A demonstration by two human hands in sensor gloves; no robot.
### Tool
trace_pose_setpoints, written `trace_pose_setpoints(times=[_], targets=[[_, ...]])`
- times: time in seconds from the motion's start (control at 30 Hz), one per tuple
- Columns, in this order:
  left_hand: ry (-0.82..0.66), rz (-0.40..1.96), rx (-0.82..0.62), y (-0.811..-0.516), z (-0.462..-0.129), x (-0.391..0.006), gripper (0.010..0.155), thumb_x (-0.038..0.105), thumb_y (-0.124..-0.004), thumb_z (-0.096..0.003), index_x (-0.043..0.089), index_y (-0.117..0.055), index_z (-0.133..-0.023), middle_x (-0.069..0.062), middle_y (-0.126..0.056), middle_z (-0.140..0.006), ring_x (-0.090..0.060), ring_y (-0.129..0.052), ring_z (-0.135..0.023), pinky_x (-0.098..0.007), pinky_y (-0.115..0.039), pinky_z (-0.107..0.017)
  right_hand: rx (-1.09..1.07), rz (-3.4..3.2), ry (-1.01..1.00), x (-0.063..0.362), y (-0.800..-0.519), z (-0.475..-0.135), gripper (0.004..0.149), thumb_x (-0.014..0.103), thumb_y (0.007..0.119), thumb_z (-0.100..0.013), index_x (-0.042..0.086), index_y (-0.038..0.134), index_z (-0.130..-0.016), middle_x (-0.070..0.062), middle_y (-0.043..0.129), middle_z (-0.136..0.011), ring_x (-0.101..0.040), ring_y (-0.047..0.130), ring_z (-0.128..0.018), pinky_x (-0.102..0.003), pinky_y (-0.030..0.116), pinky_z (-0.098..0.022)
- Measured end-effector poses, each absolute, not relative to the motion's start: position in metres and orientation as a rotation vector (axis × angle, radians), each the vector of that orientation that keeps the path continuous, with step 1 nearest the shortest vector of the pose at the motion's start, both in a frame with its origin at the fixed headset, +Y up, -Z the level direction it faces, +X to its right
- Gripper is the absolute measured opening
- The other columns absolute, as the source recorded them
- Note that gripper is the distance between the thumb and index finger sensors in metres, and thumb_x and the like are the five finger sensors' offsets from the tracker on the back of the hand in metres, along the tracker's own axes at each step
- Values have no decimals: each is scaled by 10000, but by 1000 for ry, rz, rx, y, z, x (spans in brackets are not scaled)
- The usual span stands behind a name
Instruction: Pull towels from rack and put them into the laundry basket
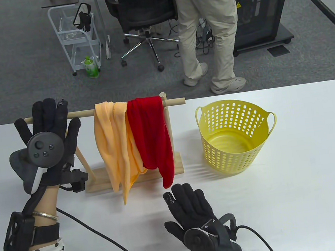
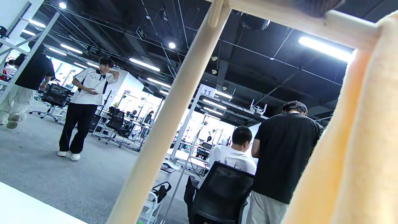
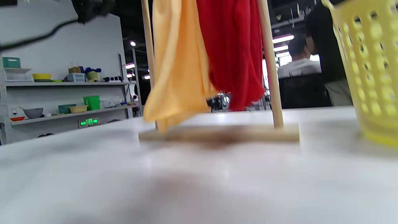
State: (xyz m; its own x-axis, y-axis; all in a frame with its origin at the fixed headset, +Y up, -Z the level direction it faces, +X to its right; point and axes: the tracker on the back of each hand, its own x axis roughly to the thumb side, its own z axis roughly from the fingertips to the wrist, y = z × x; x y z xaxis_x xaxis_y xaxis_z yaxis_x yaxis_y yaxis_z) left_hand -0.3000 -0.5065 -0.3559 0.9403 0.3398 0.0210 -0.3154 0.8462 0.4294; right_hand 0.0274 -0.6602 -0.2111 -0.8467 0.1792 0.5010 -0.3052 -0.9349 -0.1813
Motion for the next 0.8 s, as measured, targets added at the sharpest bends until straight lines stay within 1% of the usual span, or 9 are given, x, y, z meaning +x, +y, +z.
trace_pose_setpoints(times=[0.1,0.17,0.2,0.33,0.43,0.5,0.6,0.7,0.8], targets=[[60,345,441,-506,-356,-300,667,603,-548,-615,349,-536,-1231,127,-362,-1335,-140,-209,-1270,-485,14,-911,770,2754,-512,20,-622,-220,711,562,498,-609,212,380,-1216,-108,231,-1257,-366,297,-1147,-518,264,-848],[57,348,444,-507,-356,-300,666,602,-549,-616,348,-535,-1232,126,-361,-1335,-141,-208,-1269,-485,12,-911,821,2716,-620,8,-590,-231,704,567,517,-604,219,424,-1209,-101,290,-1261,-358,354,-1150,-517,288,-851],[55,348,444,-507,-356,-300,666,601,-550,-616,349,-532,-1232,126,-358,-1335,-141,-205,-1269,-485,8,-912,827,2707,-638,4,-580,-235,704,572,526,-601,229,431,-1209,-93,299,-1265,-349,362,-1155,-513,289,-856],[60,335,444,-508,-355,-299,665,599,-557,-620,351,-518,-1236,127,-348,-1336,-141,-198,-1268,-481,8,-912,821,2663,-751,-26,-522,-264,702,581,569,-588,261,451,-1201,-66,325,-1270,-325,386,-1165,-499,291,-871],[66,311,445,-508,-354,-297,671,606,-561,-619,354,-507,-1239,124,-341,-1340,-145,-194,-1269,-484,7,-911,739,2702,-784,-47,-491,-286,719,596,595,-578,286,431,-1206,-53,319,-1277,-313,382,-1176,-491,285,-882],[66,308,444,-508,-354,-297,672,607,-562,-618,356,-502,-1239,122,-339,-1340,-149,-193,-1268,-486,4,-911,631,2731,-796,-65,-471,-307,725,603,612,-568,312,423,-1205,-33,334,-1280,-294,402,-1180,-484,291,-891],[65,302,441,-508,-353,-297,672,606,-563,-619,359,-494,-1240,120,-331,-1341,-155,-194,-1268,-488,0,-912,501,2781,-797,-86,-458,-332,738,603,641,-563,324,416,-1208,-38,385,-1276,-294,471,-1165,-501,328,-887],[63,294,446,-509,-352,-297,671,604,-565,-621,357,-491,-1240,118,-329,-1341,-159,-198,-1267,-489,-2,-912,410,2866,-769,-100,-457,-348,747,604,666,-553,340,419,-1207,-32,459,-1261,-285,542,-1141,-511,365,-882],[61,296,449,-510,-352,-297,673,604,-566,-622,354,-489,-1241,119,-326,-1342,-158,-196,-1267,-490,-2,-912,370,2895,-771,-104,-460,-355,746,603,681,-547,341,444,-1204,-29,496,-1251,-278,579,-1126,-517,381,-879]])
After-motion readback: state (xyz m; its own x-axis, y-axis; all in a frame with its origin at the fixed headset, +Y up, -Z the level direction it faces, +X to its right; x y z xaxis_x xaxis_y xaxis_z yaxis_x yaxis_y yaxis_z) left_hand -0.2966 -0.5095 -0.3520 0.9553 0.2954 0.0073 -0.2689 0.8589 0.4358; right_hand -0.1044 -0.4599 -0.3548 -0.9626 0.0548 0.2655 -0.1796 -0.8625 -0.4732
